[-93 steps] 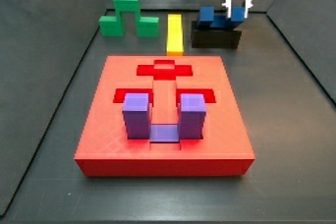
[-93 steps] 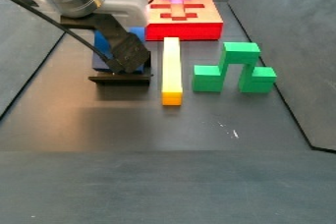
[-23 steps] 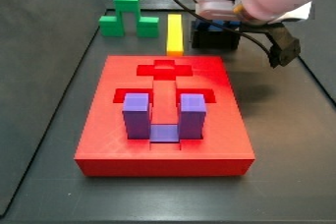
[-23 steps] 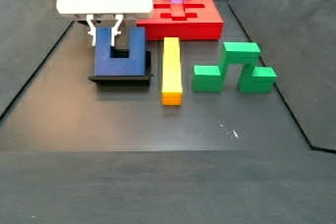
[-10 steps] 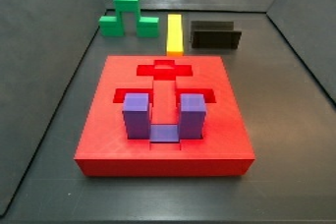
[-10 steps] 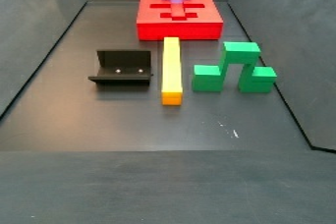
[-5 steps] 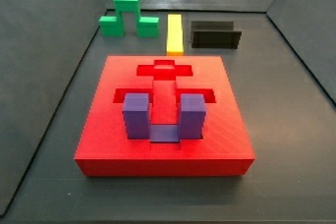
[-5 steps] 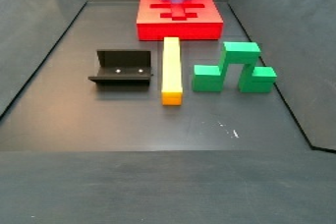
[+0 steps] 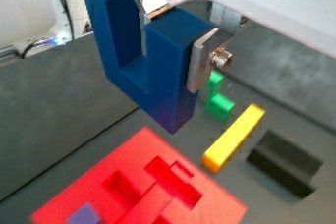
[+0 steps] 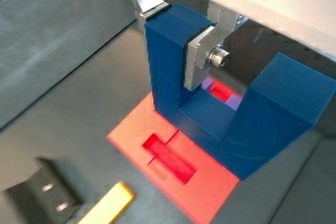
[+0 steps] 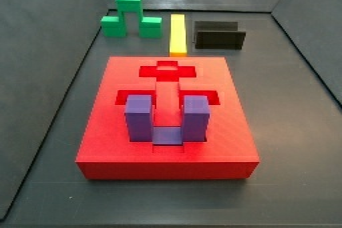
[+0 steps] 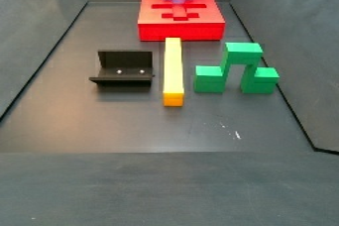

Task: Pick up the blue object. Move up. Place the blue object on the fixture. Regrasp the blue object. Move to above the board. Insert the blue object.
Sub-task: Move to above the board, then insert the blue object.

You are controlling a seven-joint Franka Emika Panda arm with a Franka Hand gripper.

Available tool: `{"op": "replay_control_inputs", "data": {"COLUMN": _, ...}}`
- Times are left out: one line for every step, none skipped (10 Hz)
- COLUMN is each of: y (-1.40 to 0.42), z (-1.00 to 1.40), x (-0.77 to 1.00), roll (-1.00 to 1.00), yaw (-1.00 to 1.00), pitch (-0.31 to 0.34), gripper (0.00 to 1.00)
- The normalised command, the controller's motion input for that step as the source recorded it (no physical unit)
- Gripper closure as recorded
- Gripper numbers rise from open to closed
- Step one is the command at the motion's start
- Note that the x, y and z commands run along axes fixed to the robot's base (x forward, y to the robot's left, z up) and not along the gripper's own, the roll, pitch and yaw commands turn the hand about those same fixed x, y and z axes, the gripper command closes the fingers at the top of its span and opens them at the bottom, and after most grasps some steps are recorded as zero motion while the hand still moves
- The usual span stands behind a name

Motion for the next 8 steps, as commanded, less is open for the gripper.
{"op": "replay_control_inputs", "data": {"y": 0.02, "z": 0.0, "x": -0.07, "roll": -0.46, "yaw": 0.01, "pitch": -0.048, "gripper": 1.0}}
{"op": "replay_control_inputs", "data": {"y": 0.01, "z": 0.0, "x": -0.05, "roll": -0.3, "yaw": 0.01, "pitch": -0.043, "gripper": 1.0}}
{"op": "replay_control_inputs", "data": {"y": 0.0, "z": -0.02, "x": 0.0, "roll": 0.0, "yaw": 0.0, "pitch": 0.0, "gripper": 1.0}}
{"op": "replay_control_inputs", "data": {"y": 0.01, "z": -0.08, "x": 0.0, "roll": 0.0, "yaw": 0.0, "pitch": 0.0, "gripper": 1.0}}
{"op": "replay_control_inputs", "data": {"y": 0.1, "z": -0.41, "x": 0.08, "roll": -0.01, "yaw": 0.0, "pitch": -0.106, "gripper": 1.0}}
{"op": "replay_control_inputs", "data": {"y": 0.22, "z": -0.64, "x": 0.22, "roll": -0.05, "yaw": 0.02, "pitch": -0.187, "gripper": 1.0}}
{"op": "replay_control_inputs", "data": {"y": 0.21, "z": -0.68, "x": 0.26, "roll": -0.05, "yaw": 0.11, "pitch": -0.213, "gripper": 1.0}}
{"op": "replay_control_inputs", "data": {"y": 0.21, "z": -0.66, "x": 0.32, "roll": -0.02, "yaw": 0.1, "pitch": -0.184, "gripper": 1.0}}
